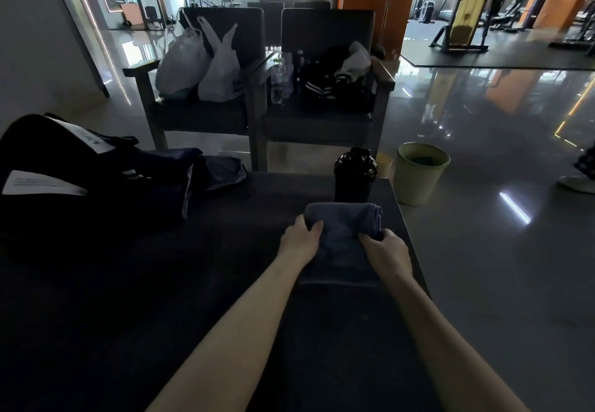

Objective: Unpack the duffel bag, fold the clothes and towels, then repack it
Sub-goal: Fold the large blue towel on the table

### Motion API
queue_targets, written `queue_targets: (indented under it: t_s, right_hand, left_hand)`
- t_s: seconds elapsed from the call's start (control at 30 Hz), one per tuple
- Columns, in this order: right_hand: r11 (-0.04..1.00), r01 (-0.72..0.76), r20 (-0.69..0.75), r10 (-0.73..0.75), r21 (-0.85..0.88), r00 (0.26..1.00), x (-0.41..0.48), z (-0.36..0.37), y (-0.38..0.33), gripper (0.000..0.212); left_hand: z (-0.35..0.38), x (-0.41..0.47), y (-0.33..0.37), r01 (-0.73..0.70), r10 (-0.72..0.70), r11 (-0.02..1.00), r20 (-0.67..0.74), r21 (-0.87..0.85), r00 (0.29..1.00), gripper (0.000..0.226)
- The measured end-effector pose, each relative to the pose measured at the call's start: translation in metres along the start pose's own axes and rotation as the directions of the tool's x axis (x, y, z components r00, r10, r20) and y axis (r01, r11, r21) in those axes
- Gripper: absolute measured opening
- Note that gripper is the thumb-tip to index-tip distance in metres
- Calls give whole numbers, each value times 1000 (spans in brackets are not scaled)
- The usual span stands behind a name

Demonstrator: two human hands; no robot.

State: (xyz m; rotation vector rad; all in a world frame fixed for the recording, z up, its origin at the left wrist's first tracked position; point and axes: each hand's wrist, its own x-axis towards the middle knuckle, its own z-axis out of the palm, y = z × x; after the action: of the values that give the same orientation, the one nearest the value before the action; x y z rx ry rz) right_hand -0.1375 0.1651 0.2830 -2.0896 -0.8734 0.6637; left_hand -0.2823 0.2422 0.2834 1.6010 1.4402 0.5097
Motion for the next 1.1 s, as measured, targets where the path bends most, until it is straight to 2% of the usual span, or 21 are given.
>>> queue_targets:
  t_s: [0.07, 0.17, 0.27, 0.37, 0.47, 0.53, 0.63, 0.7, 0.8, 0.9, 1.0, 1.03, 1.1]
  right_hand:
    - [1000, 11, 12, -12, 14, 1000, 0, 3, 2, 38]
    - [994, 32, 42, -36, 106, 998, 0, 2, -2, 40]
    - [972, 81, -15, -80, 221, 997, 2, -7, -8, 25]
    - [962, 126, -63, -114, 241, 991, 7, -15, -10, 14]
    - [987, 64, 15, -67, 147, 998, 11, -10, -5, 23]
    - [991, 23, 35, -28, 131, 999, 13, -4, 0, 27]
    - [997, -16, 16, 14, 79, 1000, 19, 0, 5, 39]
    - [987, -86, 78, 77, 132, 994, 22, 1, 8, 47]
    - [955, -154, 194, 106, 252, 975, 23, 4, 9, 61]
    - [960, -152, 202, 104, 236, 974, 25, 9, 11, 76]
    - [935, -204, 241, 135, 289, 961, 21, 7, 7, 92]
    - [927, -224, 252, 150, 300, 956, 19, 7, 8, 96]
    - [920, -256, 293, 167, 297, 941, 12, 3, 9, 87]
  left_hand:
    - [5, 1, -7, 39, -39, 999, 13, -6, 999, 61]
    - [5, 3, -2, 25, -23, 998, -24, 52, 999, 59]
    - [3, 1, 16, -21, 26, 998, -87, 60, 996, 51]
    - [2, 3, 30, -58, 75, 990, -134, 127, 988, 53]
    - [9, 6, 23, 59, -36, 964, -94, 260, 995, 57]
    - [17, 6, 14, 121, -102, 950, -79, 287, 992, 64]
    - [27, 5, 9, 99, -84, 960, -65, 262, 994, 77]
    - [32, 7, 7, 95, -90, 973, -36, 209, 995, 82]
    - [35, 8, 1, 85, -78, 968, -35, 238, 996, 80]
    - [35, 5, -6, 60, -43, 958, -68, 279, 997, 75]
    - [35, 3, -10, 25, -11, 977, -67, 210, 998, 73]
    - [34, 1, -11, 18, -9, 984, -49, 176, 999, 73]
    - [32, -6, -15, 11, -11, 992, -5, 123, 1000, 73]
